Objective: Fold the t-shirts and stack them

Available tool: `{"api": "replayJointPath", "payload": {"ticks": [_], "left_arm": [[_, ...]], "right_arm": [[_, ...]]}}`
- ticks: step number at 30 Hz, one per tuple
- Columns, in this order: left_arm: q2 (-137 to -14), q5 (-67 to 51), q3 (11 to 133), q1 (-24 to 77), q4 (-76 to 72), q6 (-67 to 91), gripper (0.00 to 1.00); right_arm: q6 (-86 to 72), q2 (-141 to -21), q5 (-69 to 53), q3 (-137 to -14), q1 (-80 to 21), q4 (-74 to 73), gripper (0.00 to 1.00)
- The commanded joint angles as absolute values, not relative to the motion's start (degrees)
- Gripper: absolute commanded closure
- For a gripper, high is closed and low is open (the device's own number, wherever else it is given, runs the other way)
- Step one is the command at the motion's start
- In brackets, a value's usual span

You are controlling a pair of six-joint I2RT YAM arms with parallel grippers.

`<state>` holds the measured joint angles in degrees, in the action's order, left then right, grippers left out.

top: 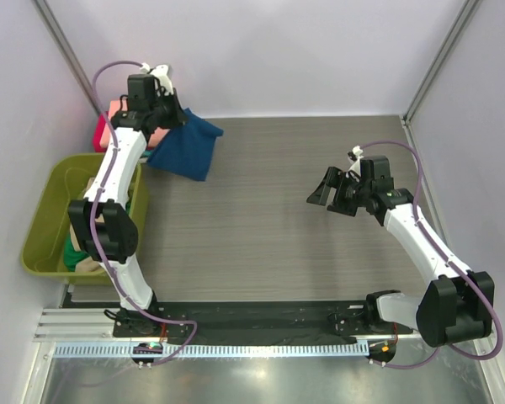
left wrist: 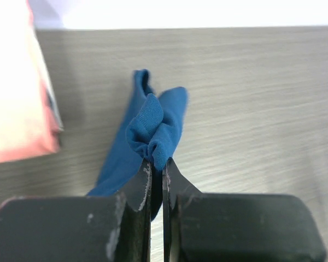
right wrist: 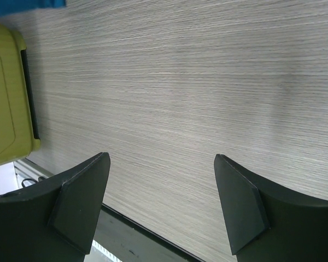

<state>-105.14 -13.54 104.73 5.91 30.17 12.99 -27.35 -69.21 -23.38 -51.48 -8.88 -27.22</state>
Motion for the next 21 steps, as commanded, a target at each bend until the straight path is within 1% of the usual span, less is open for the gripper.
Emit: {"api": "replayJointPath", "payload": {"ticks": [1, 12, 21], "left_arm": [[-104.06, -13.19, 110.73, 5.45, 32.86, 9.06, 1.00], [-109.24, -13.62, 126.28, 1.24, 37.00, 5.45, 1.00], [-112.23, -16.79, 134.20, -2.90, 37.00, 6.42, 1.00]], "right_arm": [[-27.95, -67.32, -25.13, -51.24, -9.05, -25.23, 0.17], [-28.12, -67.15, -25.75, -50.54, -9.05, -24.79, 0.17], [-28.56, -68.29, -26.45, -50.10, -9.05, -23.91, 0.18]]}}
